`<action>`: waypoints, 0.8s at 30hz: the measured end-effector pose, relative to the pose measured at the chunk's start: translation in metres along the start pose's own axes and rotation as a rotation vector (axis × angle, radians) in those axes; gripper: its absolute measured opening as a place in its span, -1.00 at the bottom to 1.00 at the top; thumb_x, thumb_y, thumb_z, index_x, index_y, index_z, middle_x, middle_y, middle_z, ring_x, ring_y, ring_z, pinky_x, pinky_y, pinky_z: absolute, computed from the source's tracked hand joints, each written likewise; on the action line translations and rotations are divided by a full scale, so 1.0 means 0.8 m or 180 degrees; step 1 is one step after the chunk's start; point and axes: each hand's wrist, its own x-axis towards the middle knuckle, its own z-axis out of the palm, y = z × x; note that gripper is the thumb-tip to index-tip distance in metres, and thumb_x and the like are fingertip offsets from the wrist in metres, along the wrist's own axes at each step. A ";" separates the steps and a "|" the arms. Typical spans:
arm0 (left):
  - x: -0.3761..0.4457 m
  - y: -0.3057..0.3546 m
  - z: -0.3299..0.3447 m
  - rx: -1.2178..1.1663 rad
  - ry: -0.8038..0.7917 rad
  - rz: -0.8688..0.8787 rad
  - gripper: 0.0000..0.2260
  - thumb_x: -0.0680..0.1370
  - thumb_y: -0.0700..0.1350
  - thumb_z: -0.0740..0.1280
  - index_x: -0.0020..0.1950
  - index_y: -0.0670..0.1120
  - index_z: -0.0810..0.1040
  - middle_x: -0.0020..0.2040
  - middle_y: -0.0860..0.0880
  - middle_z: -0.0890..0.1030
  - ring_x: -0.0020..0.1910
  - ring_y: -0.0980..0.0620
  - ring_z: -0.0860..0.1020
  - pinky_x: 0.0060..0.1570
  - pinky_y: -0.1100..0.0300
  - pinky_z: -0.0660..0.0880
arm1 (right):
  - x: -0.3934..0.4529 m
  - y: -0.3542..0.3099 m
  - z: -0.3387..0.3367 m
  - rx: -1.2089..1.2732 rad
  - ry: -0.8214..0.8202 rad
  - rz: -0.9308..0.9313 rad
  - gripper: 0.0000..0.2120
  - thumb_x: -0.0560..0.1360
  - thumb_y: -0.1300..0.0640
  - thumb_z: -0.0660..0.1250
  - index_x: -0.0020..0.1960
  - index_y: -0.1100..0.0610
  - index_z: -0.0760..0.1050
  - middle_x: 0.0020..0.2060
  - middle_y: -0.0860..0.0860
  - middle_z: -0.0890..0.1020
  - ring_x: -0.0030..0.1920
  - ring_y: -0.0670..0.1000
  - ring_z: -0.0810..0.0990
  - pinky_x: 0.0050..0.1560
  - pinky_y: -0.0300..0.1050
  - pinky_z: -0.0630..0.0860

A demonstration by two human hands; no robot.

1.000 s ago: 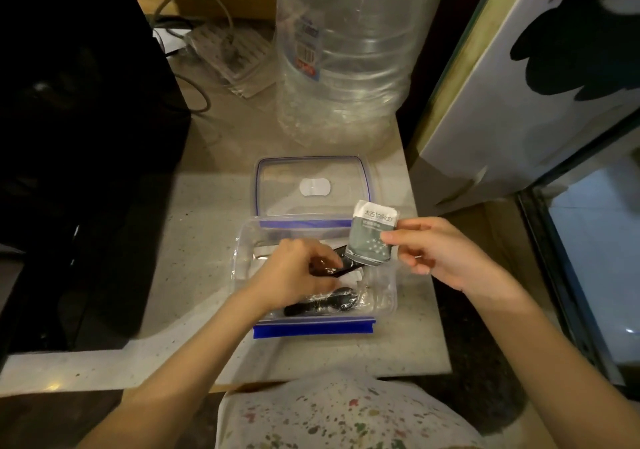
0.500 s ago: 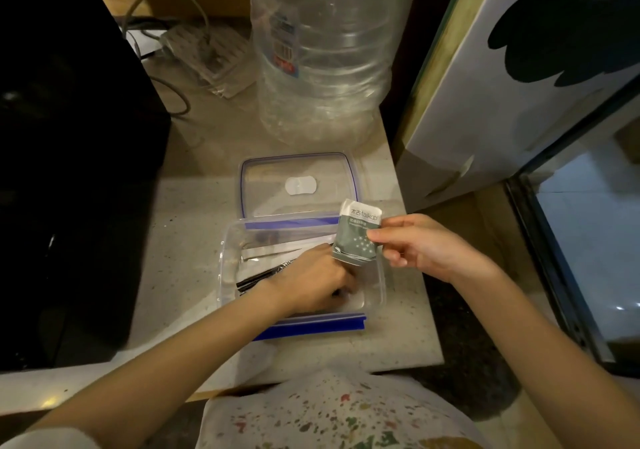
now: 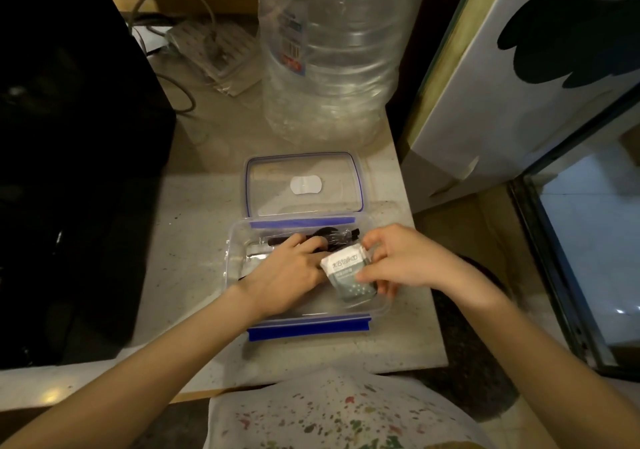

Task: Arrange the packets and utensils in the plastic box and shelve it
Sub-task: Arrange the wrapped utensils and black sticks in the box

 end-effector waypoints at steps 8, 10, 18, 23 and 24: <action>-0.010 0.001 0.003 -0.0227 0.0046 -0.0367 -0.54 0.26 -0.07 0.53 0.13 0.14 0.57 0.20 0.08 0.61 0.10 -0.06 0.57 -0.04 0.07 0.58 | 0.014 -0.018 0.032 -0.0515 0.0155 0.0424 -0.83 0.46 0.33 0.28 0.05 0.26 0.45 -0.24 0.20 0.65 -0.27 0.16 0.71 -0.19 0.04 0.67; -0.010 0.004 0.001 -0.0316 0.0024 -0.0494 -0.62 0.31 -0.07 0.51 0.10 0.14 0.60 0.20 0.09 0.61 0.06 -0.04 0.56 -0.10 0.09 0.57 | 0.014 -0.024 0.035 -0.0614 0.0145 0.0477 -0.89 0.46 0.32 0.27 -0.01 0.27 0.45 -0.28 0.16 0.60 -0.27 0.18 0.69 -0.17 0.04 0.66; -0.011 0.006 -0.005 -0.0308 -0.0057 -0.0563 -0.72 0.34 -0.11 0.48 0.03 0.11 0.64 0.19 0.12 0.61 0.13 -0.02 0.53 0.02 0.10 0.50 | 0.023 -0.037 0.049 -0.1145 0.0222 0.0557 -0.80 0.51 0.25 0.26 0.12 0.26 0.46 -0.18 0.09 0.47 -0.21 0.04 0.50 -0.39 -0.25 0.35; -0.015 0.006 -0.001 -0.0225 0.0119 -0.0672 -0.69 0.16 -0.09 0.58 -0.14 0.13 0.67 0.01 0.18 0.68 -0.01 0.02 0.58 -0.11 0.15 0.56 | 0.025 -0.033 0.047 -0.0963 0.0143 0.0591 -0.83 0.52 0.25 0.24 0.11 0.24 0.42 -0.27 0.08 0.49 -0.37 0.05 0.56 -0.43 -0.20 0.49; -0.016 0.007 -0.001 -0.0199 0.0180 -0.0676 -0.69 0.16 -0.10 0.58 -0.14 0.12 0.68 0.00 0.17 0.68 -0.01 0.01 0.58 -0.12 0.15 0.56 | 0.026 -0.032 0.046 -0.0955 0.0127 0.0610 -0.83 0.53 0.27 0.23 0.11 0.25 0.41 -0.29 0.09 0.49 -0.39 0.05 0.56 -0.45 -0.20 0.49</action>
